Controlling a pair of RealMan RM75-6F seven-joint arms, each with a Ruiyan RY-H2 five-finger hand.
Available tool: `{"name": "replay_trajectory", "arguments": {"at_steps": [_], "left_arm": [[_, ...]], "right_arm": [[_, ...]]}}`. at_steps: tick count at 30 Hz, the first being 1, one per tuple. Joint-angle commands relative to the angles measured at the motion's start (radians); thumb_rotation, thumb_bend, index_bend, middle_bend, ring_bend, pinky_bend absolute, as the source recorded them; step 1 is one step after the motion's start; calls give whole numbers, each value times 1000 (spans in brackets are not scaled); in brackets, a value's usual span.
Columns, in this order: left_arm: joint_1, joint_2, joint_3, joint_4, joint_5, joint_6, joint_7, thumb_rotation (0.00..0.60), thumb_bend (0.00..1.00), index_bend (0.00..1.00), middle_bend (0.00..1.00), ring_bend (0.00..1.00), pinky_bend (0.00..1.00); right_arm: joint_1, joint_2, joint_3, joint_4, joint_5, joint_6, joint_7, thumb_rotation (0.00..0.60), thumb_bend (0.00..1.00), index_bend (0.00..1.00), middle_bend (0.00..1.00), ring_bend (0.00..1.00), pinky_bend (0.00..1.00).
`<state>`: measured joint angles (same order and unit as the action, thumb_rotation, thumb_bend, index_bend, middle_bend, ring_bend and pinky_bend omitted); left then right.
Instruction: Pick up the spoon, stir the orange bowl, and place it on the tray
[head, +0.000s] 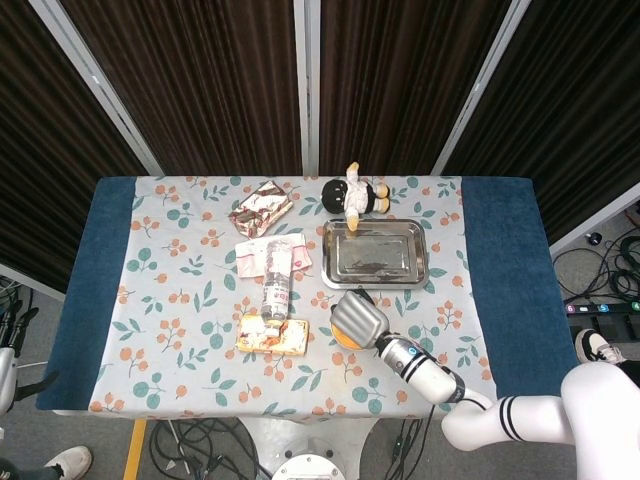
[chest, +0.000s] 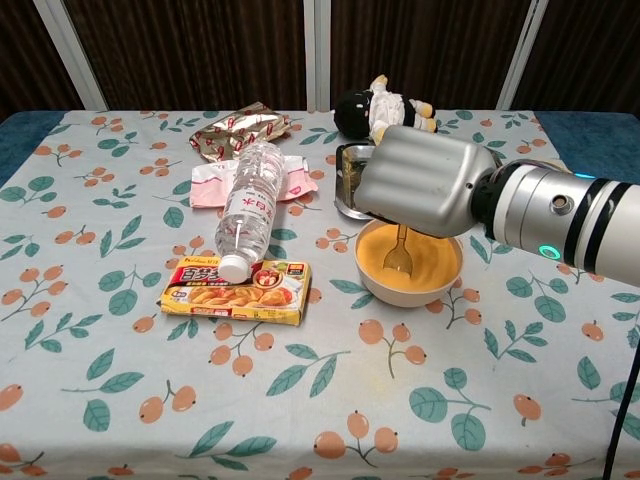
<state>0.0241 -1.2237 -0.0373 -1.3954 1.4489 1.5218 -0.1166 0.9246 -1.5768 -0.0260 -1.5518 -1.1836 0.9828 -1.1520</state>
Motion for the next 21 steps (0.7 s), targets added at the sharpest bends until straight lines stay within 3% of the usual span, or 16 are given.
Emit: {"name": "replay_trajectory", "arguments": {"at_steps": [1, 10, 21], "left_arm": [[1, 2, 0, -3, 0, 2, 4, 600, 92, 162, 76, 93, 120], [-7, 8, -2, -24, 9, 2, 27, 600, 91, 162, 76, 93, 120], [-7, 12, 1, -26, 3, -6, 31, 600, 92, 162, 76, 93, 120]], "right_arm": [[-13, 34, 36, -40, 67, -8, 45, 600, 366, 730, 980, 1000, 1000], [4, 83, 42, -13, 55, 8, -1, 600, 367, 732, 980, 1000, 1000], [48, 17, -5, 82, -50, 7, -180, 600, 368, 732, 980, 1000, 1000]]}}
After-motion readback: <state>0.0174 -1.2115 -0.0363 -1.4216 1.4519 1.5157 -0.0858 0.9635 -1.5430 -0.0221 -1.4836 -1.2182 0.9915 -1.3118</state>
